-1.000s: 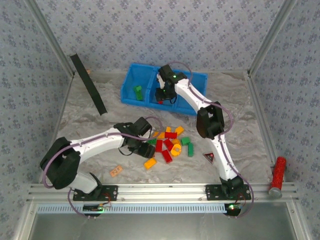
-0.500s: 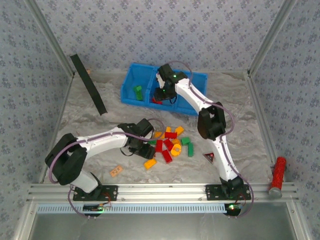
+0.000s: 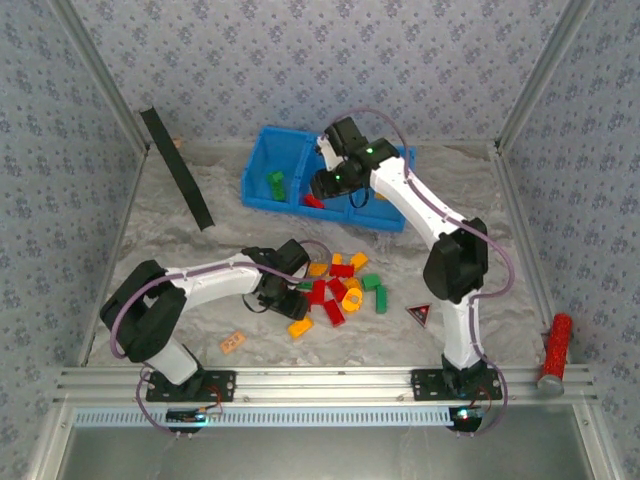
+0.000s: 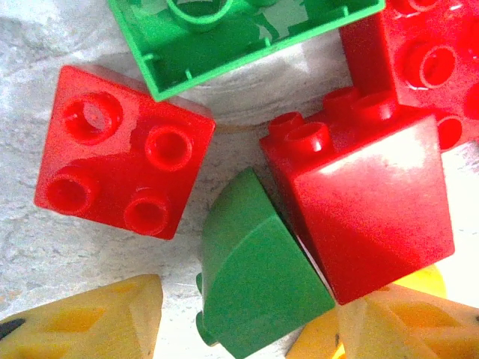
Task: Sort the legos into containers by color
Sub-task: Pick up the lego from the middle-left of the table.
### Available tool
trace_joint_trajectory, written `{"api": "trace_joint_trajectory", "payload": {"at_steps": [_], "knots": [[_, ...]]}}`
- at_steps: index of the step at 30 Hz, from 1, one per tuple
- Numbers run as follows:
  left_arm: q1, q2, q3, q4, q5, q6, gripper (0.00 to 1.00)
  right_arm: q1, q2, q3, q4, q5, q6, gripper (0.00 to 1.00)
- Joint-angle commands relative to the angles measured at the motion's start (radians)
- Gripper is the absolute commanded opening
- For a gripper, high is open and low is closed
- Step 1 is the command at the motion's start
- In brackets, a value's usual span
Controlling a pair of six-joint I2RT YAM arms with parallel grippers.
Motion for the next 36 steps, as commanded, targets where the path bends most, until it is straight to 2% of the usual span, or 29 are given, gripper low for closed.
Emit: {"api": "trace_joint_trajectory", "payload": {"at_steps": [1, 12, 22, 28, 31, 36], "knots": [[-0.005, 0.027, 0.036, 0.02, -0.012, 0.034, 0.61, 0.007, -0.083, -0.11, -0.016, 0.028, -0.009, 0.46], [0.002, 0.1, 0.098, 0.001, -0.04, 0.076, 0.6, 0.02, -0.331, -0.512, 0.036, 0.036, 0.11, 0.47], [0.007, 0.1, 0.102, -0.019, -0.018, 0.074, 0.39, 0.05, -0.498, -0.747, 0.016, 0.002, 0.242, 0.48], [0.007, 0.054, 0.109, -0.106, -0.002, 0.09, 0.35, 0.087, -0.578, -0.886, 0.036, -0.052, 0.38, 0.52], [0.007, 0.006, 0.118, -0.153, 0.007, 0.104, 0.33, 0.114, -0.599, -0.923, 0.052, -0.063, 0.45, 0.57], [0.014, -0.057, 0.146, -0.203, 0.049, 0.12, 0.33, 0.139, -0.607, -0.964, 0.089, -0.066, 0.542, 0.59]]}}
